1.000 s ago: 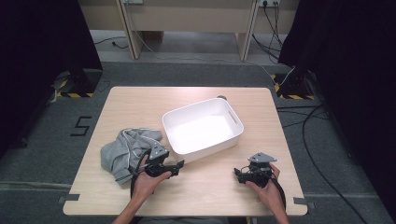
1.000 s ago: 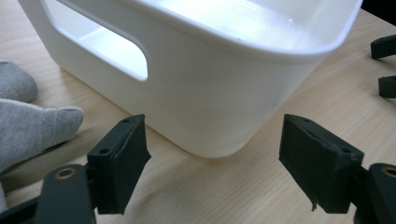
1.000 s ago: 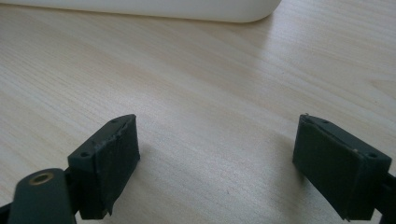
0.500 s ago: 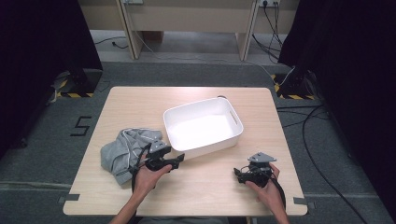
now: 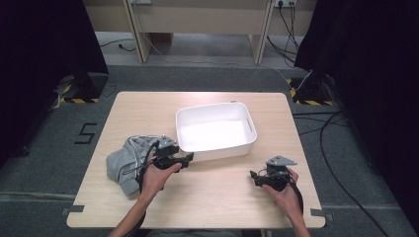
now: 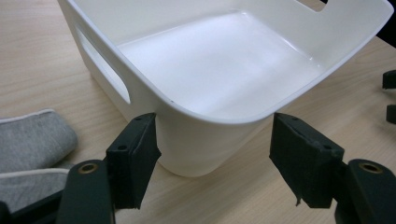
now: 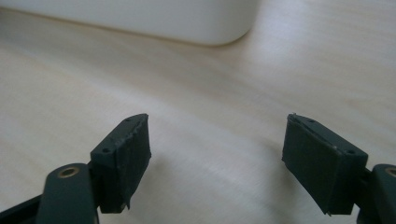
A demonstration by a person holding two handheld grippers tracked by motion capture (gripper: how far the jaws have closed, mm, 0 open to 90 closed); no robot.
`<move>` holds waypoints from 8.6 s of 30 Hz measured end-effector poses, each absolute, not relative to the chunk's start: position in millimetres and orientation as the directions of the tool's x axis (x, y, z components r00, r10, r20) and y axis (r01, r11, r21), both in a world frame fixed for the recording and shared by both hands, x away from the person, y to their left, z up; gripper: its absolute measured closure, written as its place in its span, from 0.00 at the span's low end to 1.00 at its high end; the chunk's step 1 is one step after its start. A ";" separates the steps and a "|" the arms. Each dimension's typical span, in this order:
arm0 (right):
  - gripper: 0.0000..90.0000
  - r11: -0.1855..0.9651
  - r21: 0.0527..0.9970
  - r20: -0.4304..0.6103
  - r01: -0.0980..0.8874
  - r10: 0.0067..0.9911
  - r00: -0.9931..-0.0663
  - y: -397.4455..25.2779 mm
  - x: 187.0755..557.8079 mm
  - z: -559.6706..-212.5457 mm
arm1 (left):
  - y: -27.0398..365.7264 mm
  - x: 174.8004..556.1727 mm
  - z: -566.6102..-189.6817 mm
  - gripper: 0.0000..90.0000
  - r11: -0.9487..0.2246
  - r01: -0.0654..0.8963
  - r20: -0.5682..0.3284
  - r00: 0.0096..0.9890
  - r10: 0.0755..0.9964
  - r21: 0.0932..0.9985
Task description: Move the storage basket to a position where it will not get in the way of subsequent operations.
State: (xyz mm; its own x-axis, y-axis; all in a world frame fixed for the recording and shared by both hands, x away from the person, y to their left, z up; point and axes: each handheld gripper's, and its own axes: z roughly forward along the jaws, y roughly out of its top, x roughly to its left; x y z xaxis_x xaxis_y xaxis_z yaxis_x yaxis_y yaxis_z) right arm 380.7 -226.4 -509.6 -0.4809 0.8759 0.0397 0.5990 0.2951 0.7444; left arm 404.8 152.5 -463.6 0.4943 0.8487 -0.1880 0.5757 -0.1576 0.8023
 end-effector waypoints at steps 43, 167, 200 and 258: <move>0.35 0.270 0.776 0.079 0.570 0.855 -0.513 -185.3 493.4 -476.1 | 153.1 476.4 -450.7 0.38 -0.188 0.650 -0.155 0.433 0.888 0.737; 0.37 0.334 0.783 0.115 0.524 0.750 -0.651 -125.1 459.2 -467.2 | 215.6 383.4 -423.3 0.29 -0.130 0.597 -0.247 0.507 0.826 0.791; 0.37 0.379 0.781 0.123 0.497 0.686 -0.717 -95.0 437.6 -474.3 | 271.5 348.4 -442.1 0.29 -0.095 0.613 -0.187 0.380 0.906 0.784; 0.37 0.425 0.762 0.137 0.489 0.632 -0.763 -73.1 433.5 -487.0 | 289.1 335.8 -489.2 0.67 -0.208 0.668 -0.060 0.355 0.933 0.714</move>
State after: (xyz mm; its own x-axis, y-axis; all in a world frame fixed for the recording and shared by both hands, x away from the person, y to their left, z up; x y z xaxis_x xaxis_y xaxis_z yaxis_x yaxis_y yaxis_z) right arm 433.5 -73.1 -487.0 -0.7628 0.6320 0.1369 0.4891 0.4252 0.7616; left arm 335.8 289.1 -489.2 0.3549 0.9330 -0.0596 0.6681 -0.2085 0.7143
